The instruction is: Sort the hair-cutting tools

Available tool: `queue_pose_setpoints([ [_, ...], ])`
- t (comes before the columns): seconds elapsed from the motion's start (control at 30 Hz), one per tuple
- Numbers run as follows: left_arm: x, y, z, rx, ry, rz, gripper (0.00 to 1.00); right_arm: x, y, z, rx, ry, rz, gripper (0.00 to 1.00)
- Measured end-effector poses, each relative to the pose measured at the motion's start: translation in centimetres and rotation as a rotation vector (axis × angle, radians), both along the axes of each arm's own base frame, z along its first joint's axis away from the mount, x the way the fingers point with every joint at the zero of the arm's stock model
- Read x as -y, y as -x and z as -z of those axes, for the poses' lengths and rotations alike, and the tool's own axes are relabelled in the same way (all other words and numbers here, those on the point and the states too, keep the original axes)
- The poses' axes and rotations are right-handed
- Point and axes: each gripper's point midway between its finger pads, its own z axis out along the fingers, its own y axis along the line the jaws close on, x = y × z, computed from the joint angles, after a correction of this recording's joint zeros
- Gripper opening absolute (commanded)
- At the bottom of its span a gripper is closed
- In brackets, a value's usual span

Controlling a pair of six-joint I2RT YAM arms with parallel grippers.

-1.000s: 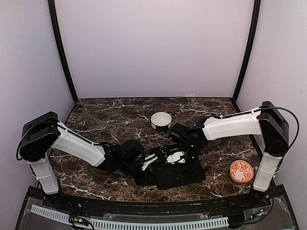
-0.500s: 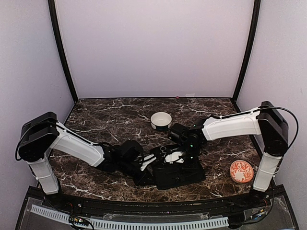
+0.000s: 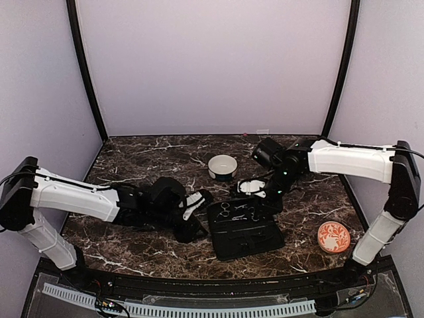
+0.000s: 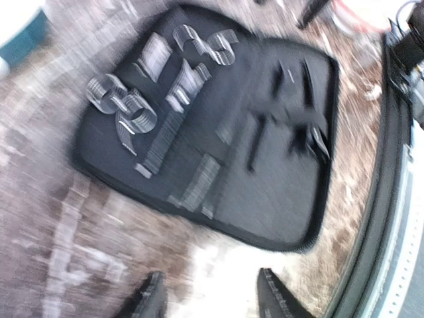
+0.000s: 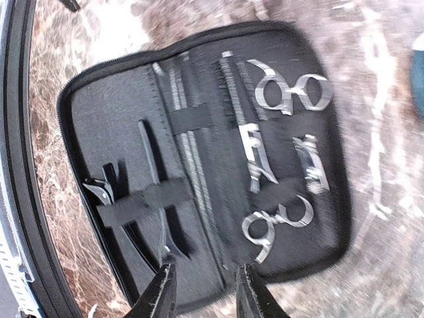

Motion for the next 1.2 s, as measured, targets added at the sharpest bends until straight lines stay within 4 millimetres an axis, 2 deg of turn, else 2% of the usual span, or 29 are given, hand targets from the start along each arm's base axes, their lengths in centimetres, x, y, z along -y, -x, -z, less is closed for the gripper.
queue_pose_setpoints([
  [0.1, -0.2, -2.6, -2.9, 0.099, 0.013, -0.071, 0.52, 0.7, -0.9, -1.7, 0.033, -0.037, 0.029, 0.28],
  [0.27, -0.6, -7.7, -6.0, 0.144, 0.053, -0.198, 0.50, 2.1, -2.1, -3.3, 0.099, -0.086, 0.084, 0.21],
  [0.37, -0.5, -10.2, -6.3, 0.115, 0.073, -0.259, 0.42, 3.8, -2.7, -3.0, 0.129, -0.108, 0.137, 0.14],
  [0.47, -0.1, -12.2, -5.0, 0.074, 0.064, -0.318, 0.41, 5.0, -3.8, -2.3, 0.152, -0.118, 0.189, 0.12],
  [0.57, 0.5, -12.6, -2.6, 0.019, 0.035, -0.333, 0.41, 5.1, -5.5, -1.3, 0.172, -0.108, 0.218, 0.11],
  [0.67, 1.3, -12.8, -0.7, -0.024, 0.012, -0.332, 0.44, 4.6, -6.7, 0.9, 0.155, -0.077, 0.223, 0.11],
  [0.7, 1.6, -12.9, -0.3, -0.034, 0.007, -0.332, 0.46, 4.4, -7.1, 2.3, 0.141, -0.055, 0.225, 0.12],
  [0.87, 1.9, -12.7, 0.4, -0.065, 0.004, -0.325, 0.46, 4.4, -7.8, 5.2, 0.105, -0.007, 0.232, 0.15],
  [1.07, 1.9, -12.3, 0.6, -0.092, 0.017, -0.327, 0.46, 3.6, -9.4, 5.4, 0.137, -0.014, 0.240, 0.16],
  [1.2, 1.5, -11.5, 1.6, -0.125, 0.012, -0.328, 0.46, 2.8, -10.7, 4.9, 0.163, -0.032, 0.241, 0.15],
])
